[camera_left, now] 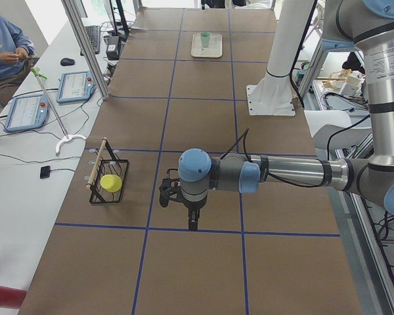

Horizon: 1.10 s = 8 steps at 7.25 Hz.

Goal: Left arm grabs green cup and hands to right arm on tray

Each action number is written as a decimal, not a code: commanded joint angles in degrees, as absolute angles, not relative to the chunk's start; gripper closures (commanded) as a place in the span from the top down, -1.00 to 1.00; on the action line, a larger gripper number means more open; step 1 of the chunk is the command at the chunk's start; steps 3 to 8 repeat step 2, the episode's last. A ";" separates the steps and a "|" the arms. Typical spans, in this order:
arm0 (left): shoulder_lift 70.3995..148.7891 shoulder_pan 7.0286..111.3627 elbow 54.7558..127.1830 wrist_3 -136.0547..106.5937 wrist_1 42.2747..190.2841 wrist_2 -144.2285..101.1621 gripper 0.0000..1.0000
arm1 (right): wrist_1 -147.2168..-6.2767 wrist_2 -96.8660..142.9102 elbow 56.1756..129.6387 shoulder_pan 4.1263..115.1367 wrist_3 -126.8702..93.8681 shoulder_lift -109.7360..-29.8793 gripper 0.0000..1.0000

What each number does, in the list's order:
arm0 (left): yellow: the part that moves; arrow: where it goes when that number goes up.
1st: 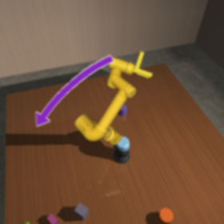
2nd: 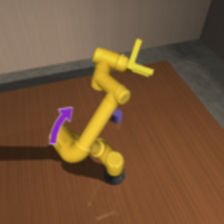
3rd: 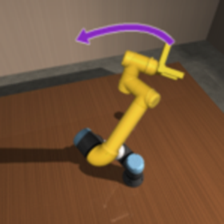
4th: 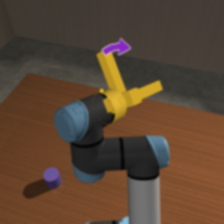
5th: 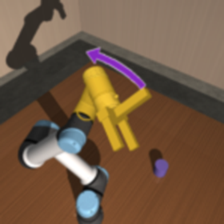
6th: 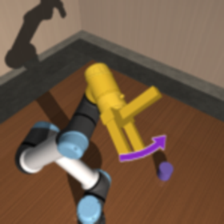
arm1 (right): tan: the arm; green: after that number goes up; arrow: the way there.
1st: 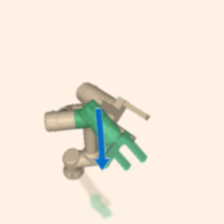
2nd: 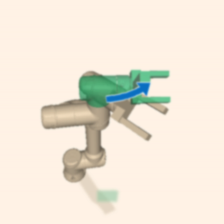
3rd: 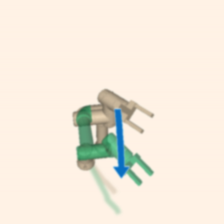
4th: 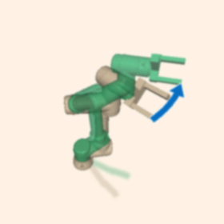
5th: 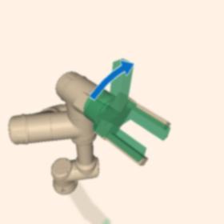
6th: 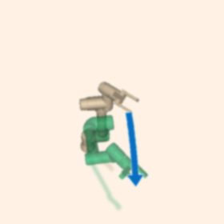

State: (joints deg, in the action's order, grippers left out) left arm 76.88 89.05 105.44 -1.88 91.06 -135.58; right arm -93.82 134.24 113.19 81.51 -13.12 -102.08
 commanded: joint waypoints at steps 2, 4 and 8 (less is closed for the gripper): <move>76.90 89.03 105.29 -2.11 91.05 -135.61 1.00 | -93.78 133.95 112.68 81.47 -13.01 -101.78 1.00; 76.90 89.03 105.29 -2.11 91.05 -135.61 1.00 | -93.78 133.95 112.68 81.47 -13.01 -101.78 1.00; 76.90 89.03 105.29 -2.11 91.05 -135.61 1.00 | -93.78 133.95 112.68 81.47 -13.01 -101.78 1.00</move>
